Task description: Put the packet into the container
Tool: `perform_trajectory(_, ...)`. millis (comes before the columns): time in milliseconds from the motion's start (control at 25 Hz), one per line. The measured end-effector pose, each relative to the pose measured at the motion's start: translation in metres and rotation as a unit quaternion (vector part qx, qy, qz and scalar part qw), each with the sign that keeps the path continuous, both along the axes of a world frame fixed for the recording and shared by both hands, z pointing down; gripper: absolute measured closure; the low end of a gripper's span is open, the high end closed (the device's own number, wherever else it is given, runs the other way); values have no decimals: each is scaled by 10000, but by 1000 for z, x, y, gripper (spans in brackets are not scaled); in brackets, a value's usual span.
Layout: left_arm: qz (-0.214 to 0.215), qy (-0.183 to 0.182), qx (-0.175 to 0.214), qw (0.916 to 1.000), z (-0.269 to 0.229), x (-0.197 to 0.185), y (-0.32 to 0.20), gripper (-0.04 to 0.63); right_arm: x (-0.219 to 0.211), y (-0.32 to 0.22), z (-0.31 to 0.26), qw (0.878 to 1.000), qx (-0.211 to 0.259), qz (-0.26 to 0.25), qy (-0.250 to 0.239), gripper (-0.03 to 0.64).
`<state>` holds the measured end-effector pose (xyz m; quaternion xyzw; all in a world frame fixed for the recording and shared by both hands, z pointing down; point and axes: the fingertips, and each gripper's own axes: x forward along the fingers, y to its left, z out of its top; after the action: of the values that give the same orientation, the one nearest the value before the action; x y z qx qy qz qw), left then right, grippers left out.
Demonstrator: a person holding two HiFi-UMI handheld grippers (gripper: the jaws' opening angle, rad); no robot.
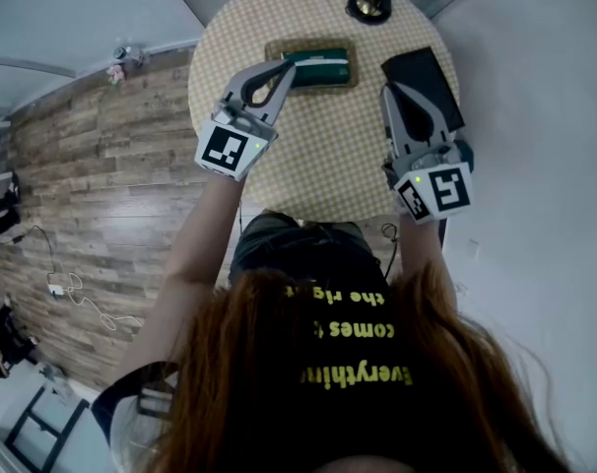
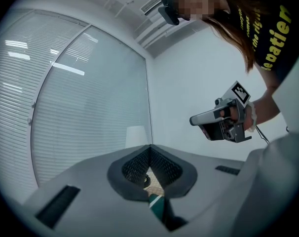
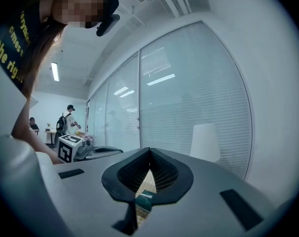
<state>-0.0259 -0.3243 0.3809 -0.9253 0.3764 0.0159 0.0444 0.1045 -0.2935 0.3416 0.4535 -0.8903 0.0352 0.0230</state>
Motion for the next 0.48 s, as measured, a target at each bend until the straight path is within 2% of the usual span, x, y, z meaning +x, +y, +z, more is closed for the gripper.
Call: perform_trajectory(480,-170,165,-71,9997,-5,-5,7,595,-9,-9,13,9999,-5,-84,102,603)
